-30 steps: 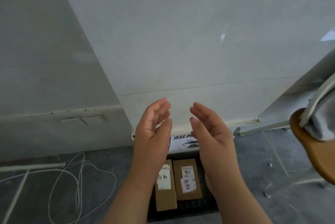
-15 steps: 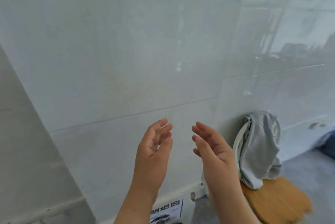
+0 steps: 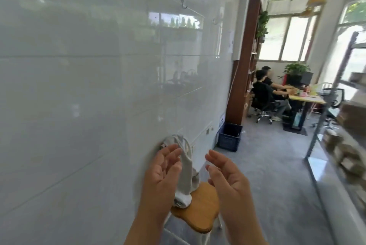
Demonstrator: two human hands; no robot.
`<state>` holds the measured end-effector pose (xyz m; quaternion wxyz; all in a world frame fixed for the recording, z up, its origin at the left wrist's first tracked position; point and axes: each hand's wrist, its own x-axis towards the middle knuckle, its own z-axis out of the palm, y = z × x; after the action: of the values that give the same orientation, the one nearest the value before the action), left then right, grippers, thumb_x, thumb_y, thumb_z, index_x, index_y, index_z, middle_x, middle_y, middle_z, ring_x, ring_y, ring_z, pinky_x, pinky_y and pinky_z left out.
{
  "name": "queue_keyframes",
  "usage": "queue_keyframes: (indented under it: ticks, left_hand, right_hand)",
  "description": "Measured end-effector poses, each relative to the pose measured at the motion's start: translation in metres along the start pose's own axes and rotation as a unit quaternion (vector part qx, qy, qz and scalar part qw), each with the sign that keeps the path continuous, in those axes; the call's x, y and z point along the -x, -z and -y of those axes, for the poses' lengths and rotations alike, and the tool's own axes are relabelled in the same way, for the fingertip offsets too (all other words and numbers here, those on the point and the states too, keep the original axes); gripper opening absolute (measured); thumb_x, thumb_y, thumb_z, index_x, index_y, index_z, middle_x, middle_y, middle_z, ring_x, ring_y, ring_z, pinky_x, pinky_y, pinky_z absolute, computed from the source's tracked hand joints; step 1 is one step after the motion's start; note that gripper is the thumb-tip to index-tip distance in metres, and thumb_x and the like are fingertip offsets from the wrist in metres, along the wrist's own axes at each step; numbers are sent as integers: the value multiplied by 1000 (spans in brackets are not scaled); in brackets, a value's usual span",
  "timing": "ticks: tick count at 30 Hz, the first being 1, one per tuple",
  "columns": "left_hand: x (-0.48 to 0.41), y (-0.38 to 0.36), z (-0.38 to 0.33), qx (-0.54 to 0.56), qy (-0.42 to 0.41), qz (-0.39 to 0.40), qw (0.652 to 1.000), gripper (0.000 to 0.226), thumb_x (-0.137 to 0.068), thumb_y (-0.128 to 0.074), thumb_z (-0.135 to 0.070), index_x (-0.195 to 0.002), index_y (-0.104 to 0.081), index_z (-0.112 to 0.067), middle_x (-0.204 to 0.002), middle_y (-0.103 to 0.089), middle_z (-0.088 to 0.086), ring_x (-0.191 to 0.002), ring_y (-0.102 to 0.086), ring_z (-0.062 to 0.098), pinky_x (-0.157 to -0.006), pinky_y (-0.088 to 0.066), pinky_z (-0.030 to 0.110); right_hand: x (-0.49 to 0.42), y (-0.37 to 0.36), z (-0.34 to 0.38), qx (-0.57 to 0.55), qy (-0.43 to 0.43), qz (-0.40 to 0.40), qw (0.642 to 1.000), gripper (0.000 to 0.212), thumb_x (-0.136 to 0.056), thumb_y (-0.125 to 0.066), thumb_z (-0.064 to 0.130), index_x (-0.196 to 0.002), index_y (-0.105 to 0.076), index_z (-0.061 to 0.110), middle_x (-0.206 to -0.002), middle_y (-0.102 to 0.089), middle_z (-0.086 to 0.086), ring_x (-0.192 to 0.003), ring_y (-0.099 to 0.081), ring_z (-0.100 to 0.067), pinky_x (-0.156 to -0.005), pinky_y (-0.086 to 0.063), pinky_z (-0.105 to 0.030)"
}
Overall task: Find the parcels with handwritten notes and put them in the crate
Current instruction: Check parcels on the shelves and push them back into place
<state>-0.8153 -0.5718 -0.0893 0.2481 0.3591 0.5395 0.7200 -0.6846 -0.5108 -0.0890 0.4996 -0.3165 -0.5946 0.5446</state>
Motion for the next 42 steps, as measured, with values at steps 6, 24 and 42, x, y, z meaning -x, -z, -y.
queue_keyframes:
  ticks: [6, 24, 42]
  left_hand:
    - [23, -67, 0, 8, 15, 130, 991, 38, -96, -55, 3, -116, -66, -28, -114, -74, -9, -110, -67, 4, -99, -51, 31]
    - [277, -311, -47, 115, 49, 454, 882, 30, -97, -54, 1, -109, -68, -23, -101, -78, -11, -91, -71, 0, -72, -54, 14]
    - [506, -403, -68, 162, 94, 732, 655, 29, -98, -56, -4, -111, -70, -27, -105, -76, -14, -100, -70, 4, -93, -52, 29]
  right_hand:
    - [45, 71, 18, 71, 14, -159, 985, 31, -95, -61, 7, -108, -71, 34, -107, -76, 14, -102, -70, -11, -91, -57, -38]
    - [275, 320, 112, 123, 17, -477, 870, 28, -96, -60, 15, -102, -72, 39, -102, -74, 23, -99, -68, -1, -91, -55, -32]
    - [500, 384, 160, 135, 16, -799, 585, 22, -101, -55, 22, -107, -71, 37, -113, -69, 22, -113, -62, -5, -103, -51, -36]
